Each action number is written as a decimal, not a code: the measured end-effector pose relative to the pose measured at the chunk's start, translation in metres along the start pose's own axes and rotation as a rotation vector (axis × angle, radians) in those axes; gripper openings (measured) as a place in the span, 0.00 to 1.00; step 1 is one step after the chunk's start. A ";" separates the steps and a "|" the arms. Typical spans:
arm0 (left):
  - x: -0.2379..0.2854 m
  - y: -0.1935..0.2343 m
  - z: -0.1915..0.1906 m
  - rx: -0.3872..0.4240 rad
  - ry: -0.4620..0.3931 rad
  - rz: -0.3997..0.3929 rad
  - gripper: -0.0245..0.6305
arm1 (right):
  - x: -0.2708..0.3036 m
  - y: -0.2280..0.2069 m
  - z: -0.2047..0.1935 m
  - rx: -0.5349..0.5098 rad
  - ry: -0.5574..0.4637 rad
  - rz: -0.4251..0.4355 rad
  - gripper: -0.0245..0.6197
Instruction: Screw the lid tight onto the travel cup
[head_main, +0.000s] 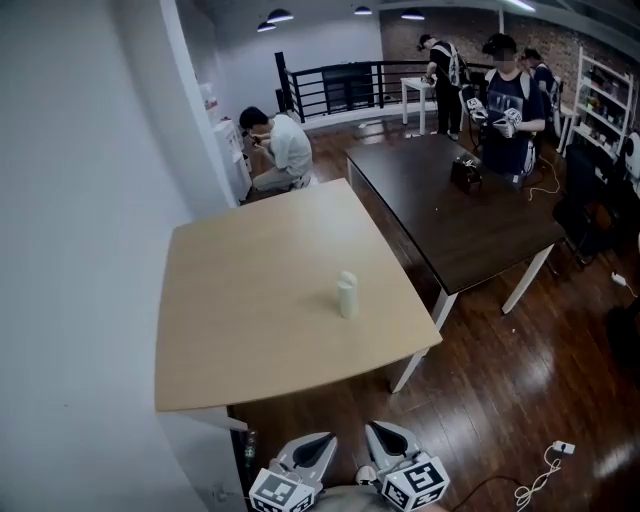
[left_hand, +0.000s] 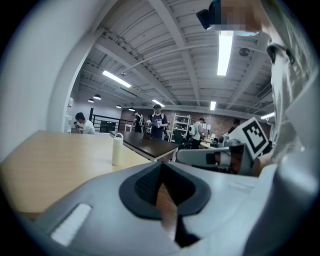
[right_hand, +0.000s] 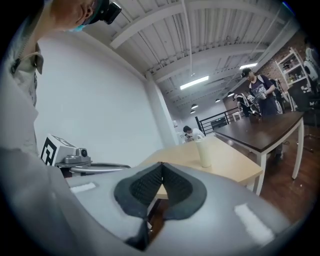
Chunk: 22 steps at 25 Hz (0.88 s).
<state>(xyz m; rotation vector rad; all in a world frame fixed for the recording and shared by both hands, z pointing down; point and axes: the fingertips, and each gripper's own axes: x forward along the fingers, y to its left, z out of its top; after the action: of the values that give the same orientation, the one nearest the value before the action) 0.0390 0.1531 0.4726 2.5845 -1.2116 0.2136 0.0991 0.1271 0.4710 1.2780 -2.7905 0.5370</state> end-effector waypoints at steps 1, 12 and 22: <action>-0.007 -0.003 0.000 0.014 -0.001 0.006 0.04 | -0.005 0.004 0.002 -0.005 -0.009 -0.002 0.04; -0.134 -0.018 -0.028 -0.019 -0.071 0.159 0.04 | -0.055 0.104 0.006 -0.120 -0.055 0.039 0.04; -0.180 -0.045 -0.038 -0.024 -0.155 0.341 0.04 | -0.095 0.148 -0.019 -0.201 -0.063 0.159 0.04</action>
<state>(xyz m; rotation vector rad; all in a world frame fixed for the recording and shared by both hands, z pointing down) -0.0418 0.3236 0.4559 2.3949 -1.6975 0.0660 0.0506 0.2913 0.4291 1.0583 -2.9240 0.2158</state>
